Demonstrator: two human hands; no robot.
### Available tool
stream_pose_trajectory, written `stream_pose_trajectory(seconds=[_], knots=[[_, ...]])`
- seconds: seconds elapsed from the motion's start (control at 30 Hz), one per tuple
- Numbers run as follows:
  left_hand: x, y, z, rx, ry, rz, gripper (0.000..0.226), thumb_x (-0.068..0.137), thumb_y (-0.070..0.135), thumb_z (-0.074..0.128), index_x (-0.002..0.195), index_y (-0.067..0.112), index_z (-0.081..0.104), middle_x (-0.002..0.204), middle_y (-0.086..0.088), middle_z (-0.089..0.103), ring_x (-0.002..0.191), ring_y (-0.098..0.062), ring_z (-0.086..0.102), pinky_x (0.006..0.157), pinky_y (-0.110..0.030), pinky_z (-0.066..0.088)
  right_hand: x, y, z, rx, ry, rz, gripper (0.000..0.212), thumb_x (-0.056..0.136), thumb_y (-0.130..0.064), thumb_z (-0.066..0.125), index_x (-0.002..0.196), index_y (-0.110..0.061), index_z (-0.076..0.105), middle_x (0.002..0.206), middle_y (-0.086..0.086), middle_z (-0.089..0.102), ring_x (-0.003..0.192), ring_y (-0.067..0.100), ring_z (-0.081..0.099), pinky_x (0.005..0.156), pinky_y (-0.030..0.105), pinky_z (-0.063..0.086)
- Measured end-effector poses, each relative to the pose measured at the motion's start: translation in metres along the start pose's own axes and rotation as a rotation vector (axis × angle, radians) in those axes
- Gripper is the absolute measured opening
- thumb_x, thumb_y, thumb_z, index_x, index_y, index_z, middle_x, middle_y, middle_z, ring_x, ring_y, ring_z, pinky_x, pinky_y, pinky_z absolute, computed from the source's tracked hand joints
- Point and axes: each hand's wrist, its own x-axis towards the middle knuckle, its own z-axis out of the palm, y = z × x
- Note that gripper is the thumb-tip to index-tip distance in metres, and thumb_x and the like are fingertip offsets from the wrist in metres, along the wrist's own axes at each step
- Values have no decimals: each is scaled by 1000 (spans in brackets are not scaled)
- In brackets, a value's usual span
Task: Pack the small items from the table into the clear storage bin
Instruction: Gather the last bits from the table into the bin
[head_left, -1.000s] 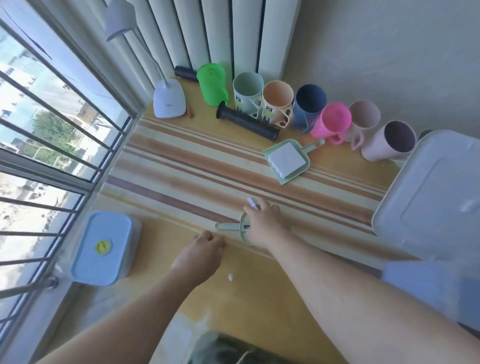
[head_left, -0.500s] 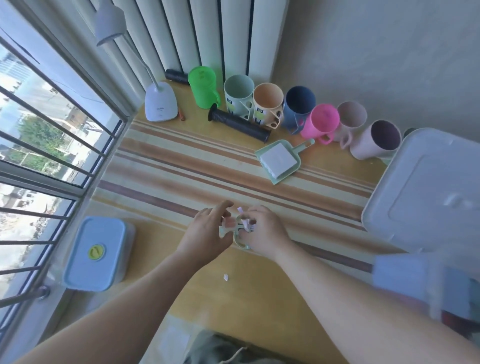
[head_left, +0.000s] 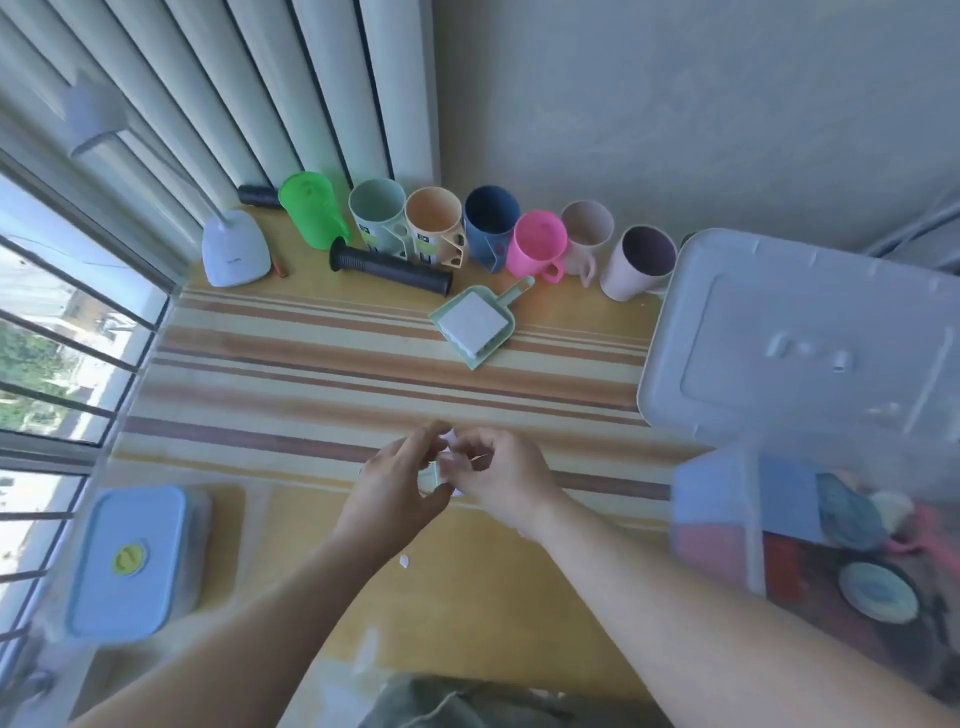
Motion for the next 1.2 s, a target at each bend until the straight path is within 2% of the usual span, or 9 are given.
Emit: stream_pose_trajectory(seconds=[0.13, 0.23, 0.4, 0.6, 0.8, 0.93, 1.0, 1.1, 1.2], knots=[[2, -23, 6, 179, -113, -113, 80, 77, 40, 84, 147, 29, 46, 136, 7, 57, 123, -23, 53, 100, -39, 47, -11, 9, -20, -156, 57, -34, 4, 86, -31, 66, 84, -30, 64, 85, -5, 73, 64, 6, 52, 67, 32, 54], [3, -48, 13, 463, -266, -260, 70, 86, 41, 73, 148, 25, 44, 141, -1, 50, 129, -30, 43, 105, -42, 45, -21, 16, -36, -258, 76, -87, 14, 90, -40, 65, 88, -28, 58, 70, -16, 62, 59, 4, 50, 60, 30, 47], [7, -69, 15, 628, -336, -310, 41, 94, 39, 69, 132, 34, 57, 131, 4, 53, 125, -23, 48, 99, -37, 42, -41, 23, -58, -414, 173, -127, 38, 95, -45, 69, 132, -38, 62, 100, -23, 67, 89, 3, 62, 75, 27, 50], [14, -48, 4, 572, -332, -293, 22, 87, 47, 69, 109, 40, 72, 101, 12, 69, 102, -18, 63, 87, -37, 46, -69, 11, -96, -367, 255, -279, 8, 96, -34, 72, 101, -29, 76, 95, -20, 78, 96, 7, 68, 85, 32, 55], [43, 60, 10, 384, -161, -40, 17, 80, 41, 81, 95, 36, 76, 81, 16, 61, 90, -21, 56, 77, -38, 43, -117, 19, -194, -424, 532, -412, 15, 90, -43, 72, 104, -41, 73, 96, -36, 71, 97, 0, 62, 84, 11, 43], [56, 159, 33, 256, -16, 178, 20, 75, 34, 86, 93, 32, 77, 80, 16, 64, 83, -19, 57, 77, -40, 48, -166, 67, -276, -486, 645, -302, 24, 88, -58, 71, 105, -41, 73, 96, -35, 70, 95, 4, 66, 83, 27, 53], [54, 202, 50, 225, 17, 286, 22, 75, 31, 88, 93, 27, 78, 79, 13, 64, 82, -21, 60, 79, -41, 50, -193, 95, -307, -560, 547, -153, 25, 86, -69, 69, 104, -53, 69, 101, -38, 70, 97, -1, 67, 82, 29, 54], [40, 257, 83, 209, 12, 407, 20, 75, 30, 89, 92, 27, 77, 76, 14, 64, 80, -21, 60, 80, -40, 49, -232, 144, -330, -673, 294, -38, 24, 79, -72, 71, 97, -58, 67, 92, -46, 66, 87, -14, 63, 67, 8, 46], [21, 296, 121, 247, -57, 479, 17, 76, 33, 87, 89, 31, 76, 75, 15, 63, 79, -20, 58, 76, -38, 47, -255, 189, -336, -715, 69, 90, 22, 80, -62, 70, 93, -44, 68, 86, -22, 74, 81, 3, 67, 71, 26, 53]])
